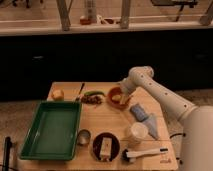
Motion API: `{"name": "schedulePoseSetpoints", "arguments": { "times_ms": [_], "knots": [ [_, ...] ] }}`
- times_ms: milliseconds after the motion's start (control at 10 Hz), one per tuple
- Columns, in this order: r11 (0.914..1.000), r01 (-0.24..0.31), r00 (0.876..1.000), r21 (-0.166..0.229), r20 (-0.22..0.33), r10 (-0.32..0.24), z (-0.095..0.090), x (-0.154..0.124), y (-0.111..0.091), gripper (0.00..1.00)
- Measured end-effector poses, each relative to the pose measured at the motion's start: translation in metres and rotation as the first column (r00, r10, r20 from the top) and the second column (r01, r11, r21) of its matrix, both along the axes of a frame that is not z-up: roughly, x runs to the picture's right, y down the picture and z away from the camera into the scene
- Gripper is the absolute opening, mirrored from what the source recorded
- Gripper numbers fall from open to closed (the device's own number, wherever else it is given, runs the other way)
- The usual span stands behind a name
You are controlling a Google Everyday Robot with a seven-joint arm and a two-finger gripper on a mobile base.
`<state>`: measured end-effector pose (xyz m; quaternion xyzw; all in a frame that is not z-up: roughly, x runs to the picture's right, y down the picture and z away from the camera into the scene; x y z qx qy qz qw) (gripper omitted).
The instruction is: Place banana in table surface
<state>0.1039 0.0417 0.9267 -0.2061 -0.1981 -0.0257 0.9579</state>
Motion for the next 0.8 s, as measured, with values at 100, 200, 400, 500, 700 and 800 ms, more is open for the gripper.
{"name": "schedulePoseSetpoints", "arguments": {
  "times_ms": [100,200,400,500,700,800],
  "knots": [
    [1.0000,0.001,1.000,-0.006,0.001,-0.001,0.002,0.000,0.002,0.78],
    [0.9999,0.003,1.000,-0.015,0.002,-0.003,0.004,-0.001,0.005,0.71],
    [0.9995,0.006,1.000,-0.030,0.003,-0.006,0.009,-0.001,0.010,0.50],
    [0.9994,0.008,1.000,-0.033,0.003,-0.008,0.011,-0.002,0.012,0.41],
    [0.9992,0.010,1.000,-0.040,0.006,-0.010,0.014,-0.002,0.014,0.18],
    [0.9992,0.010,1.000,-0.040,0.008,-0.010,0.014,-0.002,0.014,0.11]
  ]
}}
